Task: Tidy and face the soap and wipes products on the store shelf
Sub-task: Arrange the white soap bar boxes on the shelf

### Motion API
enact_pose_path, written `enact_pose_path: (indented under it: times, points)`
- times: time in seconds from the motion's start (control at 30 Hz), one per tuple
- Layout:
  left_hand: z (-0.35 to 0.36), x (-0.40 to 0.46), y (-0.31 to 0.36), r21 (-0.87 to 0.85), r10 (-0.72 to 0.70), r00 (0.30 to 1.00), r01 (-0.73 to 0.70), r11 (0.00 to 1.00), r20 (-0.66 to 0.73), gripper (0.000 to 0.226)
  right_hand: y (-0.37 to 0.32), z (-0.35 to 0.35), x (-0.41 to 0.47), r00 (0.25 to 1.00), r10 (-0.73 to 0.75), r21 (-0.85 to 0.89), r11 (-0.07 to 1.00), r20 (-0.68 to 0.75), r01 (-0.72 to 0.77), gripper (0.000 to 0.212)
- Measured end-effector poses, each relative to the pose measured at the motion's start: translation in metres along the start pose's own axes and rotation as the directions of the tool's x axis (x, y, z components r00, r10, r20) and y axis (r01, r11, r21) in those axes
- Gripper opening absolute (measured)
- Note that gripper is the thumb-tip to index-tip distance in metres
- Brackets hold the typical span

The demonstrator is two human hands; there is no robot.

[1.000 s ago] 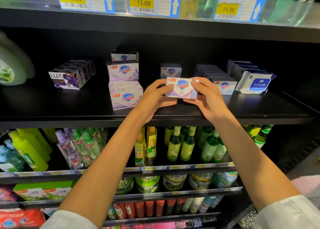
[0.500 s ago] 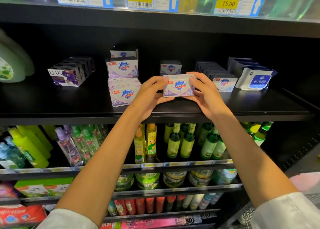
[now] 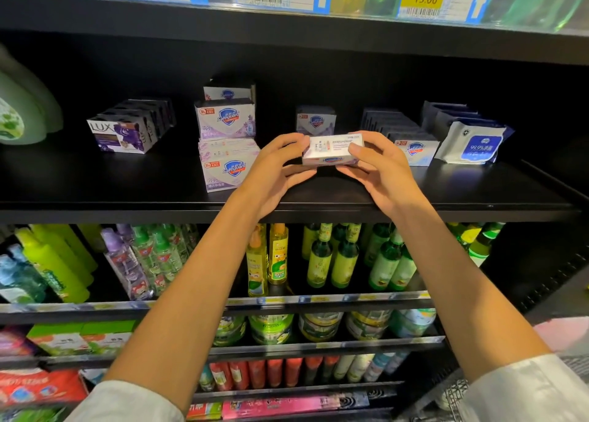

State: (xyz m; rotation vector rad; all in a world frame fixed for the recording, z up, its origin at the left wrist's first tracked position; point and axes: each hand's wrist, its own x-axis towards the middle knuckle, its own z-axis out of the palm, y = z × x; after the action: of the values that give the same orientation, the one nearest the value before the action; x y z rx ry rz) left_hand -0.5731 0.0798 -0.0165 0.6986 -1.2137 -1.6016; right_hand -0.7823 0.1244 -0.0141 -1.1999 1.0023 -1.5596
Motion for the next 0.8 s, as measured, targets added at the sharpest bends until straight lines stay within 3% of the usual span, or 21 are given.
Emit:
enact_pose_path:
  times: [0.3,0.5,0.8]
  points:
    - [0.0017,-0.0021,0.0012,0.020,0.003,1.000,-0.003,1.000,0.008,0.025,0.0020,-0.0024,0.0021,0.999,-0.008,-0.075,0.997,0.048,0.012,0.033]
    - [-0.0004,0.0005,-0.0003,0.051,0.017,1.000,-0.016,0.999,-0.022,0.035,-0.0006,0.0045,0.0023,1.000,0.027,-0.067,0.997,0.006,-0.027,0.036]
    - [-0.0030,-0.0028,0.0001,0.054,0.046,0.998,-0.049,0.997,0.047,0.044,-0.0007,0.0017,0.0011,1.000,0.007,-0.110,0.994,-0.008,-0.008,0.041]
